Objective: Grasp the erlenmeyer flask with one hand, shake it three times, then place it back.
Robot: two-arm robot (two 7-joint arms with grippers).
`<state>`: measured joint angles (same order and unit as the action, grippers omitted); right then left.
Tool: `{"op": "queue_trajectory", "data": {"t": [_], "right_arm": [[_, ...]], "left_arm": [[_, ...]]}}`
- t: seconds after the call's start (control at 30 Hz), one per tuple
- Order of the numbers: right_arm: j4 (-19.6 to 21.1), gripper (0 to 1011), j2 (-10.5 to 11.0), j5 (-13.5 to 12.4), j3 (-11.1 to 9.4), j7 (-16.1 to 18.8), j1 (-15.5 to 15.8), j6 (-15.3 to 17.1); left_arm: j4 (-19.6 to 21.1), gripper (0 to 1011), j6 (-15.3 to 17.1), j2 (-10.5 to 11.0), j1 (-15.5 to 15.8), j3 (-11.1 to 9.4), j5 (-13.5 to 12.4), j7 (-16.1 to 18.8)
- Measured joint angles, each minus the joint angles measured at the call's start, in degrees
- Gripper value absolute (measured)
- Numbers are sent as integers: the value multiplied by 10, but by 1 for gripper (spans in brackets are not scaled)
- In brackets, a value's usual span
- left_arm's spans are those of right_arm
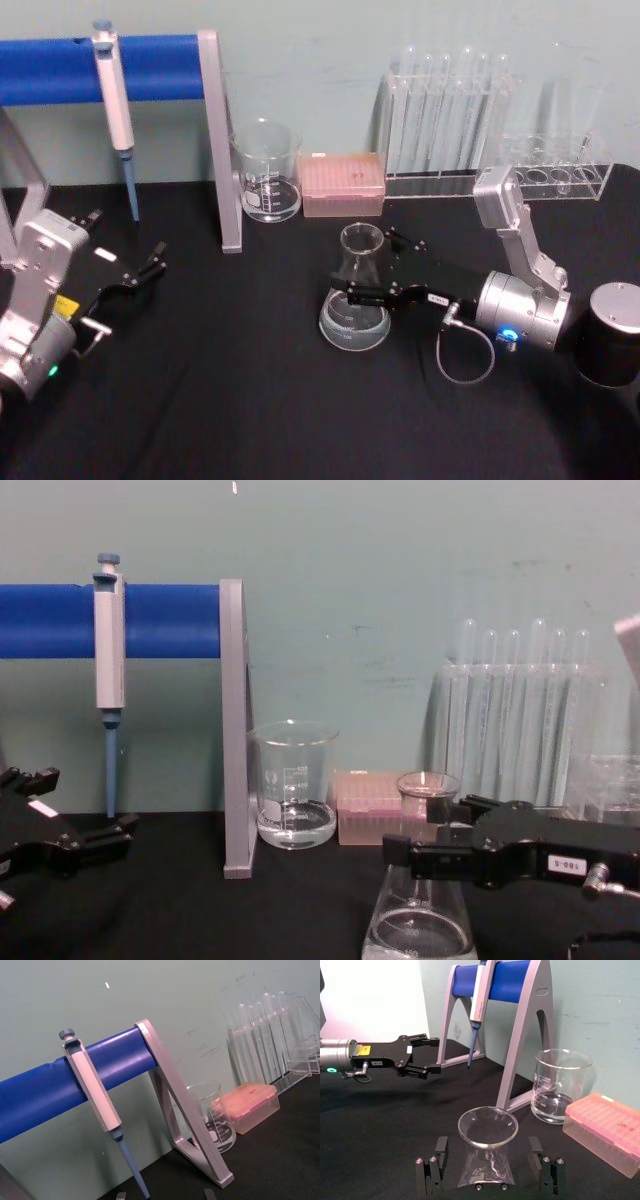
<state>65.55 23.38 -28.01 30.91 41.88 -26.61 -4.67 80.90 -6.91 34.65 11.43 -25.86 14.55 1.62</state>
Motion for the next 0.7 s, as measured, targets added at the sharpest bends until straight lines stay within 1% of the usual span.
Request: {"op": "queue_trajectory", "data": {"t": [0.4,0.6,0.7], "right_arm": [[1,1000,1,0,0,0,0,1],[5,1000,7,0,0,1,0,8],[11,1000,15,1,2,4,3,14]], "left_arm": [[0,1001,0,0,0,0,0,0],[0,1001,0,0,0,0,0,0],[0,1001,0,0,0,0,0,0]]}}
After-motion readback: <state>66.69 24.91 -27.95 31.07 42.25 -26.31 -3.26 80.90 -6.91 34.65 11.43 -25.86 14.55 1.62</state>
